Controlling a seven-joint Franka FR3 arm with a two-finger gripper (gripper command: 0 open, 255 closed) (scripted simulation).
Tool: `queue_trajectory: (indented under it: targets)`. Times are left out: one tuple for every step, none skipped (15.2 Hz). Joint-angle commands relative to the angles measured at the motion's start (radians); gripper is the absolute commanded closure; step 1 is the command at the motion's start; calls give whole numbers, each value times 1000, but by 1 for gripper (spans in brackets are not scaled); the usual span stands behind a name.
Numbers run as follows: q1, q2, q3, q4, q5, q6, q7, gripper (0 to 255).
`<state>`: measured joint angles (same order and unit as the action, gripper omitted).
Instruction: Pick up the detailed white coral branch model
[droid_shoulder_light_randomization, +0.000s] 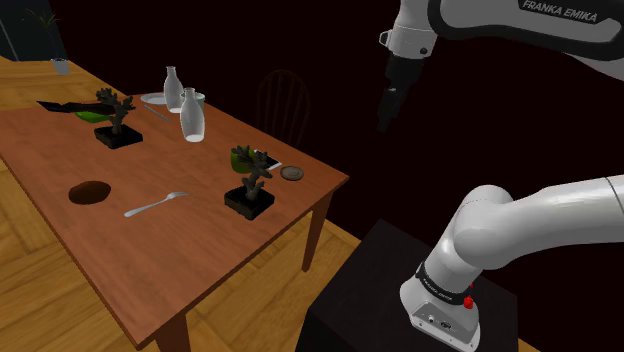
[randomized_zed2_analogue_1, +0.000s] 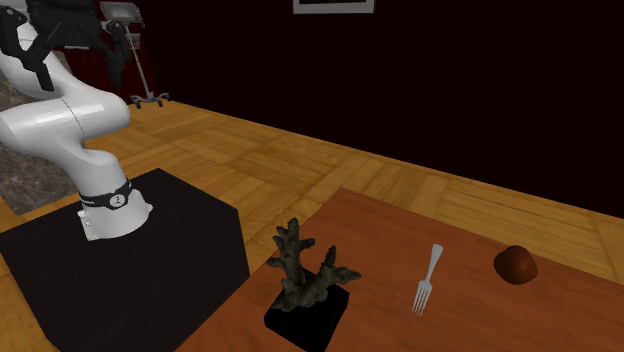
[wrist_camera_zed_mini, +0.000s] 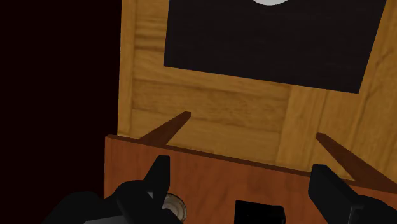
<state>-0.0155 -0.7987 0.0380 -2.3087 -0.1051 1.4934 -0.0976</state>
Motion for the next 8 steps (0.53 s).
queue_trajectory:
  targets:
    - [0,0,0,0,0,0,0,0]
    - [1,31,4,3,3,28,7,0]
    - [1,64,7,8,7,54,14,0]
    - [2,96,10,14,9,81,21,0]
    - [2,130,14,21,12,106,28,0]
    - [2,164,18,30,14,131,34,0]
    - [3,198,21,40,16,155,41,0]
    - [3,233,25,51,18,178,47,0]
